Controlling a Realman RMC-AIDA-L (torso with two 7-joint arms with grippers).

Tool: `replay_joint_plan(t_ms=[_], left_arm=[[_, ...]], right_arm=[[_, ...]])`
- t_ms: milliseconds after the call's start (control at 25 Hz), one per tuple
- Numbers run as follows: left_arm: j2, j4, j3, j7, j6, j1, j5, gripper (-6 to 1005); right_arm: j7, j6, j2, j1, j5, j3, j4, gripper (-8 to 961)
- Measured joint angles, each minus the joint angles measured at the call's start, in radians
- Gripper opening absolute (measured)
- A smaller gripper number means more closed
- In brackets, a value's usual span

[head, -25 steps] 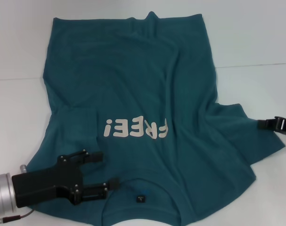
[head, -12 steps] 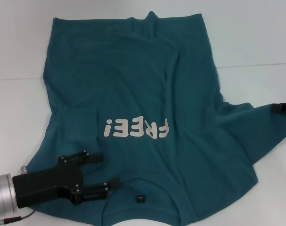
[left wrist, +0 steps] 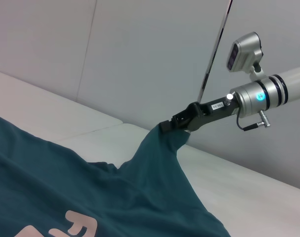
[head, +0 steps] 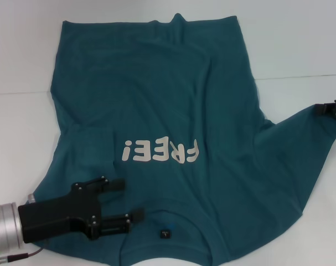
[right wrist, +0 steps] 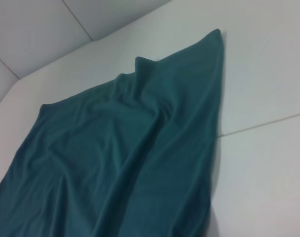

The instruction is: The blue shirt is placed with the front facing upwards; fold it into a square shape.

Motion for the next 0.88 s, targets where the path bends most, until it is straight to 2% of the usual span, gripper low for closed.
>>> replay_joint_plan(t_ms=[480, 720, 880], left_arm=[[0.000, -0.002, -0.005, -0.004, 0.000, -0.001, 0.001, 887], [0.000, -0.003, -0.007, -0.004, -0.001, -0.003, 0.001, 887], [0.000, -0.003, -0.006, -0.004, -0.002, -0.007, 0.001, 887]], right_arm=[[-0.009, -0.017, 0.000, 0.024, 0.000, -0.007, 0.000, 31], [-0.041, -0.084, 0.015, 0.046, -0.004, -0.012, 0.000, 32], [-0.053, -0.104, 0.035, 0.073, -0.007, -0.048, 0.000, 32]])
